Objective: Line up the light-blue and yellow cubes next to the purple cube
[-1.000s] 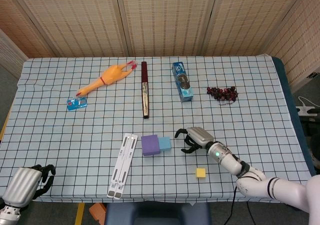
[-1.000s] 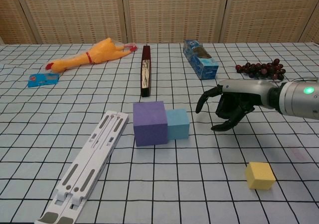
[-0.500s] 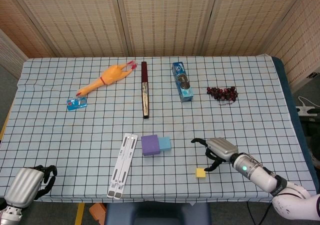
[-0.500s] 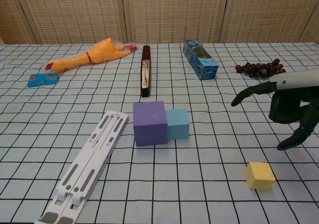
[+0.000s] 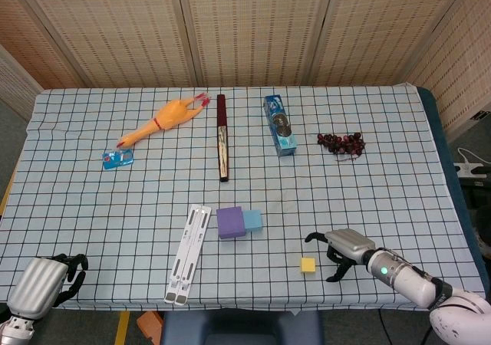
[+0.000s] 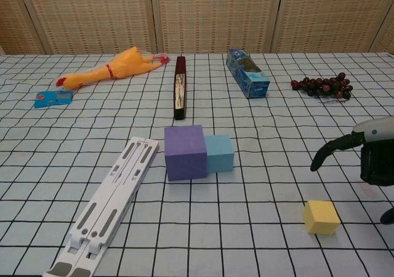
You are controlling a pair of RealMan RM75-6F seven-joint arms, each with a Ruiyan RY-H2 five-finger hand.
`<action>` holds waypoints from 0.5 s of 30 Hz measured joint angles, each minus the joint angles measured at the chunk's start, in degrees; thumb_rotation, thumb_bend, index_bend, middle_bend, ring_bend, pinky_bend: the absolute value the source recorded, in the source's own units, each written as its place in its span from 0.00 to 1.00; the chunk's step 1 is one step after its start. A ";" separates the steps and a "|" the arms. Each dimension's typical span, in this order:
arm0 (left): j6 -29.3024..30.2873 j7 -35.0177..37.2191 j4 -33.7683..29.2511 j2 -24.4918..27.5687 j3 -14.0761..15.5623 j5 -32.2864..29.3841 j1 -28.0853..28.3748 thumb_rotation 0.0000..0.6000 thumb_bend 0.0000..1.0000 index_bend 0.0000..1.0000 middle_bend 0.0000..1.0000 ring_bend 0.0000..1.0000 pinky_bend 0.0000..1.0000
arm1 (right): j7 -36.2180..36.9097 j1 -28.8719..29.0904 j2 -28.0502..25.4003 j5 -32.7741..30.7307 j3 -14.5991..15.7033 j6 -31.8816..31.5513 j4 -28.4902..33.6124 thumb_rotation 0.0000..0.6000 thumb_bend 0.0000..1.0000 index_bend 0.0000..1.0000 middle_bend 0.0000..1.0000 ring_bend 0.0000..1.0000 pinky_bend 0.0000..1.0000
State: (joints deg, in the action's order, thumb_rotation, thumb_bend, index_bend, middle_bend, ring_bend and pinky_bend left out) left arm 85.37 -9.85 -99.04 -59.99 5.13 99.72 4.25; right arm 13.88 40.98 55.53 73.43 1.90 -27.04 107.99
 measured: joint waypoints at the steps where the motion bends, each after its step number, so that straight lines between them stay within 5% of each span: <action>1: 0.08 0.05 0.00 0.01 -0.02 0.01 -0.02 1.00 0.47 0.52 0.69 0.63 0.83 | -0.48 0.03 0.12 -0.57 0.20 0.04 -0.02 1.00 0.00 0.24 0.90 0.97 1.00; 15: 2.07 -0.23 0.15 -0.37 -0.70 -0.23 -0.81 1.00 0.47 0.52 0.69 0.63 0.84 | -3.44 -0.72 2.64 -3.07 2.42 0.49 -1.87 1.00 0.00 0.28 0.90 0.97 1.00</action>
State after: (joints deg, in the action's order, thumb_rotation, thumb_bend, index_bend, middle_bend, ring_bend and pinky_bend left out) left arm 87.45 -10.08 -98.89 -60.36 4.43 99.48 3.45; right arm 10.44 40.25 58.17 70.35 4.33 -26.56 106.12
